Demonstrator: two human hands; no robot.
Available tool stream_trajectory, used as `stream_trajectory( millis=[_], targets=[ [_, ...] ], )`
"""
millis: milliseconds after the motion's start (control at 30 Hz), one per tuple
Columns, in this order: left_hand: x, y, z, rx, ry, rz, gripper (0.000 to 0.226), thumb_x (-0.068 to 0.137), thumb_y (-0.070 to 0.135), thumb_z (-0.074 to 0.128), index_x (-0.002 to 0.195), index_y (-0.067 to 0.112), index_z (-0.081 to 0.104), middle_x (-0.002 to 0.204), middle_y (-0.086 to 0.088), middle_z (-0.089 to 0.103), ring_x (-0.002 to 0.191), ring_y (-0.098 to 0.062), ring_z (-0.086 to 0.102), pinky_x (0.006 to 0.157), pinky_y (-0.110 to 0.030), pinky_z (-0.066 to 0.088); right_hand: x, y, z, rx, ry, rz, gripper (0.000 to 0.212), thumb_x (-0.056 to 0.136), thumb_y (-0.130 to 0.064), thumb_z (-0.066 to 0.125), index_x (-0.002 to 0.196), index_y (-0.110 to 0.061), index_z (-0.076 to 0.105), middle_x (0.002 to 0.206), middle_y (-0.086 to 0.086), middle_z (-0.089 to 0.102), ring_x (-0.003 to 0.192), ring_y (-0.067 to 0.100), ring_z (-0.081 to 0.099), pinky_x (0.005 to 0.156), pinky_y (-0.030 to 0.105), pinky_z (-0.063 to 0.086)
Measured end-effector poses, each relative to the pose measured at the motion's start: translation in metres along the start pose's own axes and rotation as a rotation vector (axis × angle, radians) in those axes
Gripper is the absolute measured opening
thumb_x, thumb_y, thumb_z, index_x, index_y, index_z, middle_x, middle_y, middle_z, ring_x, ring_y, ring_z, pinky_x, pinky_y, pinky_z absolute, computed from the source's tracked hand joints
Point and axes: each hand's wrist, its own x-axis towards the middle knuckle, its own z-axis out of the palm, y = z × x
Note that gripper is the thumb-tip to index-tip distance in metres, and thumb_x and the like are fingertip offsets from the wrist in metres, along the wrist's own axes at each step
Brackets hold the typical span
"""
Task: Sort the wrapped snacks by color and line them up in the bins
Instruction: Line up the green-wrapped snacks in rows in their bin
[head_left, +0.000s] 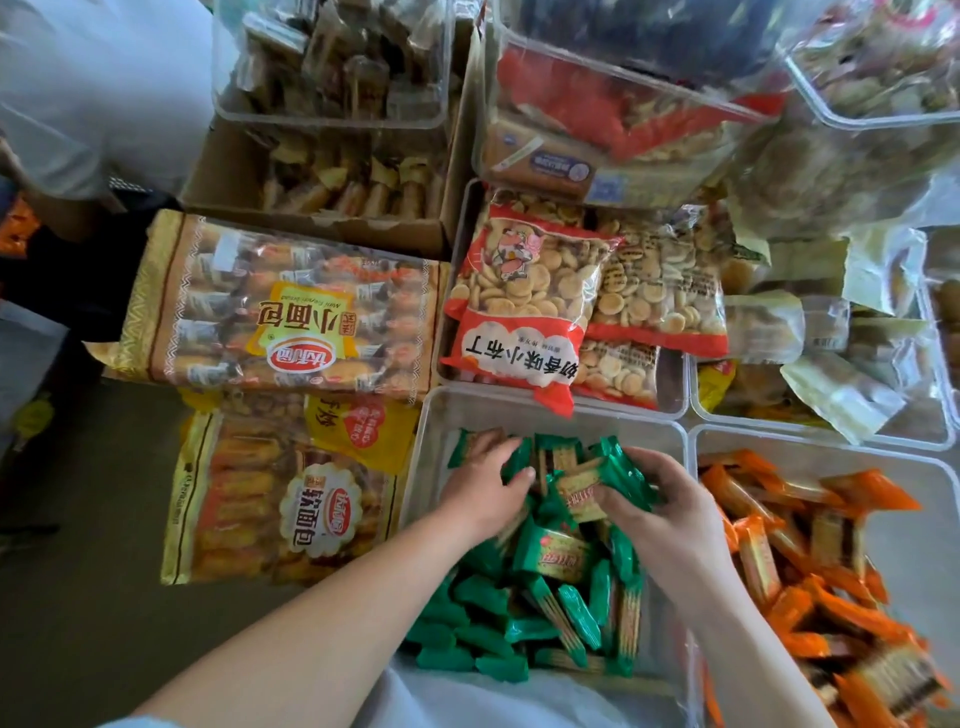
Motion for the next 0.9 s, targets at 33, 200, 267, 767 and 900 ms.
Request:
stream_trajectory(
  millis=[33, 200, 267, 767, 900],
  targets=[
    [-0.003, 0.000, -0.002, -0.017, 0.038, 0.030, 0.060, 0.102, 0.038, 0.062, 0.158, 0.031, 0.041, 0.167, 0.011, 0.026, 0.152, -0.016, 0.033, 0.124, -0.034, 0.028, 0.001, -0.001, 0.000, -0.003, 0.006, -0.008, 0.045, 0.087, -0.014, 0.083, 0.127, -0.025, 0.066, 0.113, -0.014, 0.069, 0.102, -0.002, 0.065, 0.065, 0.005, 0.052],
    [-0.036, 0.003, -0.013, -0.128, 0.155, 0.200, 0.073, 0.091, 0.010, 0.074, 0.154, 0.034, 0.046, 0.144, 0.018, 0.047, 0.132, -0.010, 0.052, 0.111, -0.028, 0.047, 0.003, -0.004, 0.008, 0.008, 0.037, -0.029, 0.048, 0.086, -0.022, 0.084, 0.130, -0.028, 0.066, 0.116, -0.014, 0.071, 0.109, 0.008, 0.067, 0.089, 0.032, 0.060],
    [-0.050, 0.008, -0.020, -0.117, 0.231, 0.234, 0.071, 0.088, 0.022, 0.081, 0.151, 0.035, 0.050, 0.136, 0.022, 0.051, 0.122, -0.006, 0.056, 0.105, -0.027, 0.052, 0.002, -0.008, 0.012, 0.042, 0.029, -0.024, 0.044, 0.086, -0.022, 0.084, 0.126, -0.029, 0.067, 0.112, -0.015, 0.072, 0.106, 0.007, 0.068, 0.088, 0.033, 0.061],
    [-0.103, 0.013, -0.028, -0.190, 0.305, 0.353, 0.060, 0.083, 0.064, 0.078, 0.136, 0.054, 0.050, 0.119, 0.026, 0.069, 0.111, 0.008, 0.063, 0.091, -0.020, 0.057, -0.022, -0.047, 0.020, 0.263, -0.257, 0.017, 0.030, 0.103, -0.039, 0.059, 0.123, -0.021, 0.072, 0.109, 0.002, 0.079, 0.100, 0.021, 0.077, 0.093, 0.044, 0.061],
    [-0.105, 0.014, -0.030, -0.144, 0.347, 0.380, 0.066, 0.086, 0.069, 0.071, 0.142, 0.044, 0.049, 0.117, 0.020, 0.073, 0.104, 0.003, 0.069, 0.082, -0.028, 0.062, -0.023, -0.062, 0.020, 0.201, -0.351, 0.006, 0.034, 0.103, -0.045, 0.057, 0.128, -0.025, 0.071, 0.110, -0.002, 0.080, 0.103, 0.018, 0.076, 0.096, 0.039, 0.059]
  ],
)
